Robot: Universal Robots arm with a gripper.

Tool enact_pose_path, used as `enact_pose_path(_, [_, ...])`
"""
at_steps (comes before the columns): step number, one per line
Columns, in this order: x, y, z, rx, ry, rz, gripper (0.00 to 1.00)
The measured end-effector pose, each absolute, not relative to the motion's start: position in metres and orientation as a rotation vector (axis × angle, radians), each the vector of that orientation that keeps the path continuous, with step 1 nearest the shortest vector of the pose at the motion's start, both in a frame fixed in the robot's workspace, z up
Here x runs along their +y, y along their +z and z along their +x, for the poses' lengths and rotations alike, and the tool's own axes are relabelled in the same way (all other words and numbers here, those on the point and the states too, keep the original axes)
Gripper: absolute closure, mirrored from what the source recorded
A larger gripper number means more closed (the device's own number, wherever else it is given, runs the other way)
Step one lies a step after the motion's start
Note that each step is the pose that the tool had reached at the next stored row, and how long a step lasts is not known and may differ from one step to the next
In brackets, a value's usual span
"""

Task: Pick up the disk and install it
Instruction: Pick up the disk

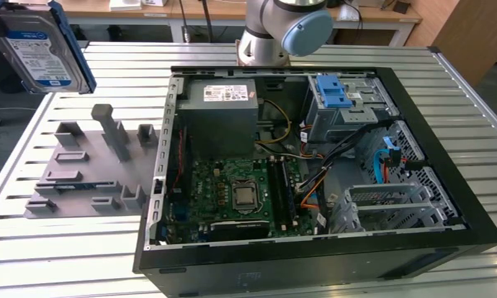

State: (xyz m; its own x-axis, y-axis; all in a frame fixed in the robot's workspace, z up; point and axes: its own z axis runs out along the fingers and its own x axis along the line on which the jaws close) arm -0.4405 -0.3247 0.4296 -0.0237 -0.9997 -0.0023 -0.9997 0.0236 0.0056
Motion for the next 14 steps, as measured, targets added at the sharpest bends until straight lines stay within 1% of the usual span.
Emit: enact_pose_path(14, [-0.325,0.443,-0.440,-2.246,-0.009,2.193,0.64])
